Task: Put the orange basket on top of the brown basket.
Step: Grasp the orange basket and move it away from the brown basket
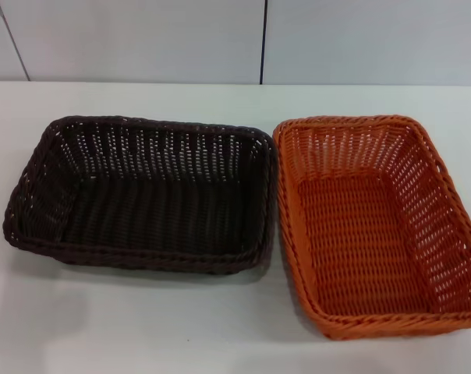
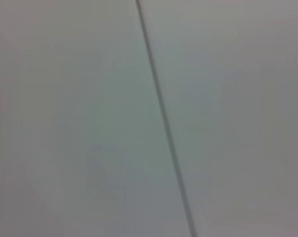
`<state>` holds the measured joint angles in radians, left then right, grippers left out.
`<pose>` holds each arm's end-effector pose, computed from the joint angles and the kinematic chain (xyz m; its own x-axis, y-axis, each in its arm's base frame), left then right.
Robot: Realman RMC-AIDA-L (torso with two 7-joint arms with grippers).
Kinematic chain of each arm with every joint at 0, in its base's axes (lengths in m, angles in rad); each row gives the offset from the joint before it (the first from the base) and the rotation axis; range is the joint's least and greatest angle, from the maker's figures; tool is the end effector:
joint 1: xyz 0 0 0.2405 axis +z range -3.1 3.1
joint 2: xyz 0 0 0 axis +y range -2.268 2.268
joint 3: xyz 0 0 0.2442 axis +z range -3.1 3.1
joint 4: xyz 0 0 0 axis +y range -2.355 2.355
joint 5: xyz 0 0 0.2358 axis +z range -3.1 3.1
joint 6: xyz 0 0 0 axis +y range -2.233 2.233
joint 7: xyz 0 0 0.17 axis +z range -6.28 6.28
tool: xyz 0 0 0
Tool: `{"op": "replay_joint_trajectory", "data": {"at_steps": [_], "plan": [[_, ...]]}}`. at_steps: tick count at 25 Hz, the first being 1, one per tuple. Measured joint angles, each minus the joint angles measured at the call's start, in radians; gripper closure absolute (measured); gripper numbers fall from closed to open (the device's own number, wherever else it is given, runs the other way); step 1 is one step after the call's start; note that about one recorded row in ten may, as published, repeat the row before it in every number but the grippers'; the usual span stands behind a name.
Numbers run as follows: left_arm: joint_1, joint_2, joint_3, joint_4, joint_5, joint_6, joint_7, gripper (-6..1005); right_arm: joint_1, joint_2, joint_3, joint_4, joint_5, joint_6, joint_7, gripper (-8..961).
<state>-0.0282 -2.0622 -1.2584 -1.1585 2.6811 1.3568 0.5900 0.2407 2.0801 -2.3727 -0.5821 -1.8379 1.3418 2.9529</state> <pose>-0.1705 0.3214 0.1165 0.6990 -0.7024 0.1340 0.4752 0.3163 -0.8211 0.3114 0.3288 0.0008 0.5984 0.2575 -0.7587 -0.8010 0.2129 -0.5595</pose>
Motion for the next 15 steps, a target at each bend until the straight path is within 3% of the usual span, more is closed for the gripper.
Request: {"op": "replay_joint_trajectory", "data": {"at_steps": [2,6,9,15], "plan": [[0.04,-0.001,0.011,0.13,-0.008,0.092,-0.052,224,0.006,-0.002,0.0,-0.017,-0.038,0.002,0.0,127],[0.105,-0.003,0.014,0.307,-0.057,0.134,-0.244,224,0.021,-0.007,0.01,-0.058,-0.149,-0.001,0.0,127],[0.116,-0.002,0.01,0.433,-0.112,0.187,-0.401,225,0.034,-0.015,0.012,-0.104,-0.187,-0.02,0.0,127],[0.082,-0.005,0.01,0.647,-0.19,0.206,-0.456,225,0.048,-0.081,0.033,-0.339,-0.33,-0.271,0.0,127]]}}
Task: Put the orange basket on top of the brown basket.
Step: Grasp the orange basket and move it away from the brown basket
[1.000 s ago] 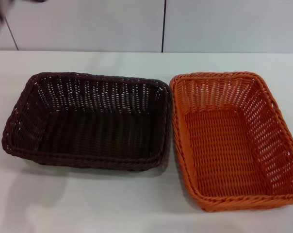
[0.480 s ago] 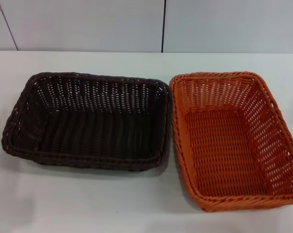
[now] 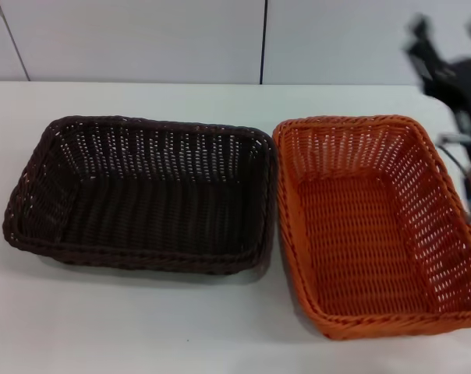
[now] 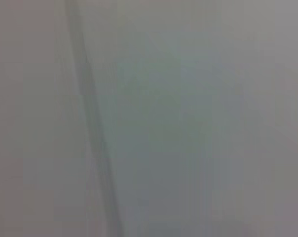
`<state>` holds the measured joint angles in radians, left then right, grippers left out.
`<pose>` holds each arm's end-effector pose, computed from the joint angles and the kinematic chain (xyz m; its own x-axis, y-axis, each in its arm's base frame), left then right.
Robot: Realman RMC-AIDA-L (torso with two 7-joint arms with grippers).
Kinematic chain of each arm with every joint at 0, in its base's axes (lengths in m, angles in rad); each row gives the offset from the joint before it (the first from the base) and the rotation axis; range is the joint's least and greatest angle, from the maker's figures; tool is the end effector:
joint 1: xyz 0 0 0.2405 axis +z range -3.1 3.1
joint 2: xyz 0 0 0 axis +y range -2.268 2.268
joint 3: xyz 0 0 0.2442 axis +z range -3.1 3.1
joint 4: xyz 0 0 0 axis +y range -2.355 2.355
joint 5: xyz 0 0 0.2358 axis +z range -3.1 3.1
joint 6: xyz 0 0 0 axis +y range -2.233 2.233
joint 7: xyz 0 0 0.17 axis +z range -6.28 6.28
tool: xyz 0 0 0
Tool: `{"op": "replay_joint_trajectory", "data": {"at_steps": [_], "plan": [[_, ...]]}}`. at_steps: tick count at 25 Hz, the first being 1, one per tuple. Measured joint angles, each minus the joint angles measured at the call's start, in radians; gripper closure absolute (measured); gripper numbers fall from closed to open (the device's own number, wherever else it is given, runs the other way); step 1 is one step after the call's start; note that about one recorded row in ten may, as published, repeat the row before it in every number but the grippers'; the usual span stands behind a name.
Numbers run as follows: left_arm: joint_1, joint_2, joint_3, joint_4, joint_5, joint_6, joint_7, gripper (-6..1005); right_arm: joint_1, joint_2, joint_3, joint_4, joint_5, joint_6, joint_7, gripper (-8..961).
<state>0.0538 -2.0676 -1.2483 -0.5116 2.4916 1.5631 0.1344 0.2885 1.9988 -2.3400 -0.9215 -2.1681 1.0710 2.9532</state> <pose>-0.3625 0.2355 0.0777 0.8029 -0.3778 0.4611 0.5834 0.3391 -0.7380 0.1868 0.3724 -0.0241 0.5128 0.2707 -0.8147 -0.7823 -0.2436 -0.5734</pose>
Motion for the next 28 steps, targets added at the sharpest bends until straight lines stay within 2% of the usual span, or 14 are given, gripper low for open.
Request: {"op": "replay_joint_trajectory", "data": {"at_steps": [3,4,5,7,8,10,13,15,16,18,21,24,28], "plan": [[-0.021,0.0,0.0,0.078,-0.019,0.0,-0.005,225,0.006,-0.049,0.059,-0.178,-0.083,-0.268,0.0,127],[-0.021,0.0,0.0,0.078,-0.019,0.0,-0.005,225,0.006,-0.066,0.101,-0.259,-0.108,-0.421,0.0,128],[-0.027,0.0,0.0,0.116,-0.03,0.0,-0.004,225,0.006,-0.075,0.135,-0.323,-0.125,-0.54,0.0,128],[-0.03,0.0,0.001,0.126,-0.038,-0.009,-0.002,225,0.009,-0.079,0.232,-0.444,-0.149,-0.819,0.0,128],[-0.033,0.0,0.001,0.13,-0.043,-0.018,-0.001,225,0.013,-0.072,0.298,-0.503,-0.154,-0.968,-0.005,128],[-0.04,0.001,0.001,0.133,-0.051,-0.038,-0.001,226,0.03,-0.045,0.446,-0.615,-0.155,-1.28,-0.017,128],[-0.05,0.002,0.001,0.14,-0.061,-0.062,-0.001,226,0.097,0.009,0.676,-0.728,-0.154,-1.748,-0.069,128],[-0.072,0.003,0.001,0.164,-0.07,-0.087,-0.001,226,0.155,0.047,0.823,-0.772,-0.15,-2.023,-0.129,128],[-0.08,0.003,0.001,0.171,-0.071,-0.094,-0.001,226,0.191,0.059,0.892,-0.786,-0.149,-2.135,-0.161,128],[-0.096,0.002,0.001,0.182,-0.071,-0.11,-0.001,226,0.264,0.066,0.989,-0.786,-0.144,-2.346,-0.205,128],[-0.106,0.002,0.001,0.186,-0.072,-0.122,-0.001,226,0.352,0.049,1.076,-0.752,-0.141,-2.623,-0.258,129],[-0.113,0.001,0.001,0.187,-0.072,-0.138,-0.001,226,0.399,0.041,1.122,-0.711,-0.139,-2.828,-0.333,129],[-0.118,0.0,0.0,0.189,-0.082,-0.158,0.0,227,0.435,0.034,1.167,-0.671,-0.137,-3.011,-0.406,129]]}}
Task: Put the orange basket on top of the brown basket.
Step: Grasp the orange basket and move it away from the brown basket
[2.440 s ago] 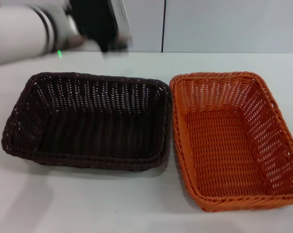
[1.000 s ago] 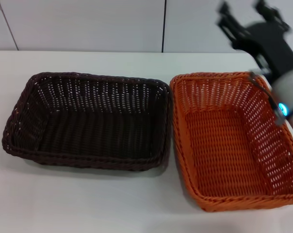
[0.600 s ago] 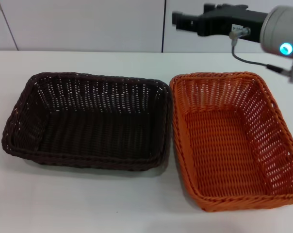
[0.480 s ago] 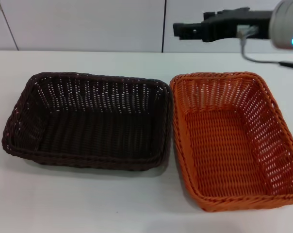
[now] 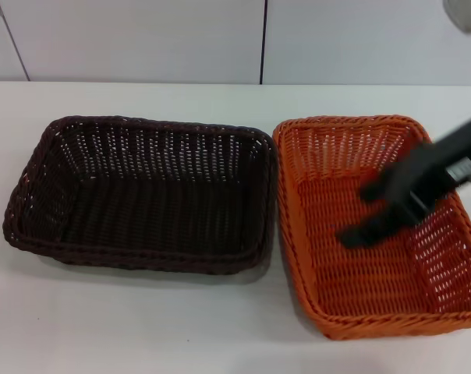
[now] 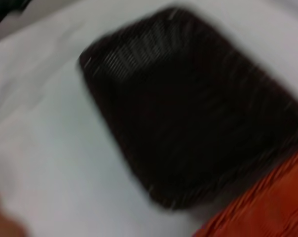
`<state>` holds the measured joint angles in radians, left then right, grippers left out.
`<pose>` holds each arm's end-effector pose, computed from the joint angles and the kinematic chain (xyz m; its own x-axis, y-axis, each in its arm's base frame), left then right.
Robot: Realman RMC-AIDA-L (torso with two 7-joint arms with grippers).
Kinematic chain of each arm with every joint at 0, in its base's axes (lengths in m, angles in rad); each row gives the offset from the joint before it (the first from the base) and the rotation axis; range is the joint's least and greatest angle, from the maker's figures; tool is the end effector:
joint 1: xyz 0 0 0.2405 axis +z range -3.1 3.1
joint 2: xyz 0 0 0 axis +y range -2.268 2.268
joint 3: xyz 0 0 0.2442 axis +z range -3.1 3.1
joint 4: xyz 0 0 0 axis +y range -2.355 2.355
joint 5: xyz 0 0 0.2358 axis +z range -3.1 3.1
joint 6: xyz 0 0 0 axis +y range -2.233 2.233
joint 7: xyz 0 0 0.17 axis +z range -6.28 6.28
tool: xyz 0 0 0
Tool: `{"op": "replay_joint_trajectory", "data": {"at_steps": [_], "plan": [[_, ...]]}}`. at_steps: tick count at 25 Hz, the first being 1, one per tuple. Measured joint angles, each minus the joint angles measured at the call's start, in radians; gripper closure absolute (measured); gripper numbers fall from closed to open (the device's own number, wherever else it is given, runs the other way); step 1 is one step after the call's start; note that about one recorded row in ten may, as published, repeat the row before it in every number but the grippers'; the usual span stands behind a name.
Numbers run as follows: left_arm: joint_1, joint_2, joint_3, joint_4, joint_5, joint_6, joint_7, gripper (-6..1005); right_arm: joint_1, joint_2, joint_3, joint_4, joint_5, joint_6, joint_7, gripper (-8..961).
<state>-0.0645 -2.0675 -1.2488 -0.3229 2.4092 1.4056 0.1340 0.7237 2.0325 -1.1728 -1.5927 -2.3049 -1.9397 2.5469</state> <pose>-0.4045 0.2536 0.0611 0.8444 -0.1566 0.5124 0.5326 0.3496 -0.7708 0.0810 0.3500 0.0503 0.8624 -0.4912 0.1227 -0.4649 -0.8643 -0.1921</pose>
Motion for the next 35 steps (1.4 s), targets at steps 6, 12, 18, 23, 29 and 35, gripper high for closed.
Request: {"op": "replay_joint_trajectory", "data": {"at_steps": [6,12,18,23,29,35], "plan": [[-0.003,-0.003,-0.026,0.002,-0.015,-0.018,0.013,227,0.057,-0.006,0.009,0.071,-0.008,-0.172,-0.08,129],[-0.005,-0.005,-0.023,-0.006,-0.032,-0.027,0.017,227,0.08,0.003,-0.034,0.134,-0.089,-0.189,-0.138,130],[-0.009,-0.005,-0.019,-0.011,-0.041,-0.029,0.017,228,0.089,0.02,-0.061,0.167,-0.156,-0.171,-0.163,130],[-0.01,-0.005,-0.019,-0.011,-0.041,-0.03,0.017,228,0.091,0.033,-0.135,0.217,-0.176,-0.13,-0.165,130],[-0.011,-0.005,-0.02,-0.012,-0.042,-0.031,0.016,228,0.101,0.037,-0.194,0.333,-0.218,-0.036,-0.166,131],[-0.017,-0.003,-0.024,-0.004,-0.042,-0.031,0.016,229,0.103,0.039,-0.23,0.381,-0.236,0.03,-0.163,137]]}}
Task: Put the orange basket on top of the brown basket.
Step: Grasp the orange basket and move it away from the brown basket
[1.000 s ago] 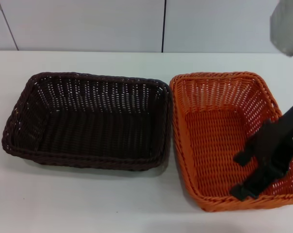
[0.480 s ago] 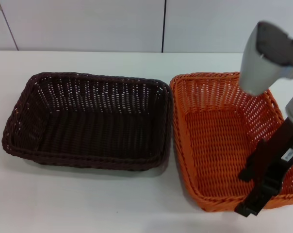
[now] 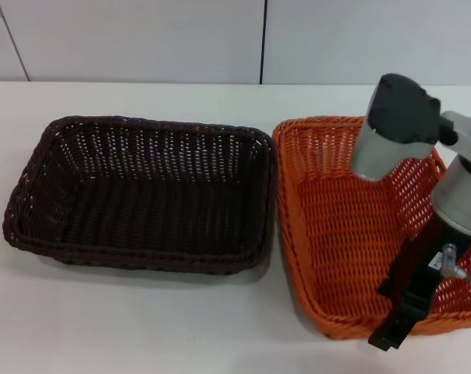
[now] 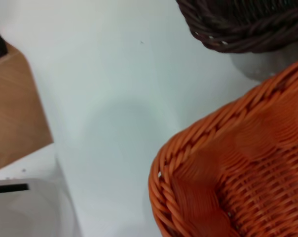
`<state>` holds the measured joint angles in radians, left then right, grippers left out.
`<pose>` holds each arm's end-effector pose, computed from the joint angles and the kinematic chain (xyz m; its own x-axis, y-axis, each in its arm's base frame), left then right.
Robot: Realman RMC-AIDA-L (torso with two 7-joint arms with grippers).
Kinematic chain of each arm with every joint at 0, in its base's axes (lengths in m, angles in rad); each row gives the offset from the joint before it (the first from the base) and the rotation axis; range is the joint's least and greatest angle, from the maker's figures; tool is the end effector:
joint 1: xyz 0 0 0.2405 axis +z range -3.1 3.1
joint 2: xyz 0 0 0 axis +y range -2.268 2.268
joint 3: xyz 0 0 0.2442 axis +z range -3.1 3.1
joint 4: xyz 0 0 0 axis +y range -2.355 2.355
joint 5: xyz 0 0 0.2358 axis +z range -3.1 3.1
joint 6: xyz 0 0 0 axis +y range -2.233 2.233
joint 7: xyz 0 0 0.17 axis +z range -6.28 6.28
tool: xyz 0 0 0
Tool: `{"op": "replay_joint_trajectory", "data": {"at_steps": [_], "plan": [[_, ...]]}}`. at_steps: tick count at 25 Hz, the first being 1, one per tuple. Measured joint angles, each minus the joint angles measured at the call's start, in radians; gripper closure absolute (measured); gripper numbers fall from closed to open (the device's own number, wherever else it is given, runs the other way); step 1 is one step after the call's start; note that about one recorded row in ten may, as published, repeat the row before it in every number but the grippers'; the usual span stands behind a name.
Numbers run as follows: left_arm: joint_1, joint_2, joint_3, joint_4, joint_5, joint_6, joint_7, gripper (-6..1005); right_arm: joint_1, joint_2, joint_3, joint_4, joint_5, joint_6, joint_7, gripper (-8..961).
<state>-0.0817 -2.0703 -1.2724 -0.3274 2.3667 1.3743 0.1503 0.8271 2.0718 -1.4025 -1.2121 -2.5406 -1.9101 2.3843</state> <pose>-0.4099 0.2591 0.0663 0.8415 -0.1393 0.5219 0.5303 0.3966 -0.7493 0.1342 0.3451 -0.0270 0.7495 -0.3902 0.5347 -0.4112 -0.9075 -0.0858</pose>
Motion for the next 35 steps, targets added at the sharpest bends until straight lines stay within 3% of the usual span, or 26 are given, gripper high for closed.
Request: {"op": "replay_joint_trajectory", "data": {"at_steps": [9,16,19,35], "plan": [[-0.001,0.003,-0.001,0.004,0.0,-0.006,0.0,230,0.001,0.004,-0.099,0.002,-0.018,0.072,0.054,147],[-0.001,0.003,-0.001,0.007,0.0,-0.004,0.0,232,0.001,0.005,-0.113,0.0,-0.018,0.085,0.084,413],[-0.001,0.003,-0.001,0.01,0.0,-0.003,0.0,234,-0.014,0.007,-0.118,-0.066,-0.015,0.078,0.117,534],[0.008,0.002,0.006,0.015,0.001,0.035,0.0,234,-0.021,0.003,-0.126,-0.355,-0.047,0.082,0.296,745]]}}
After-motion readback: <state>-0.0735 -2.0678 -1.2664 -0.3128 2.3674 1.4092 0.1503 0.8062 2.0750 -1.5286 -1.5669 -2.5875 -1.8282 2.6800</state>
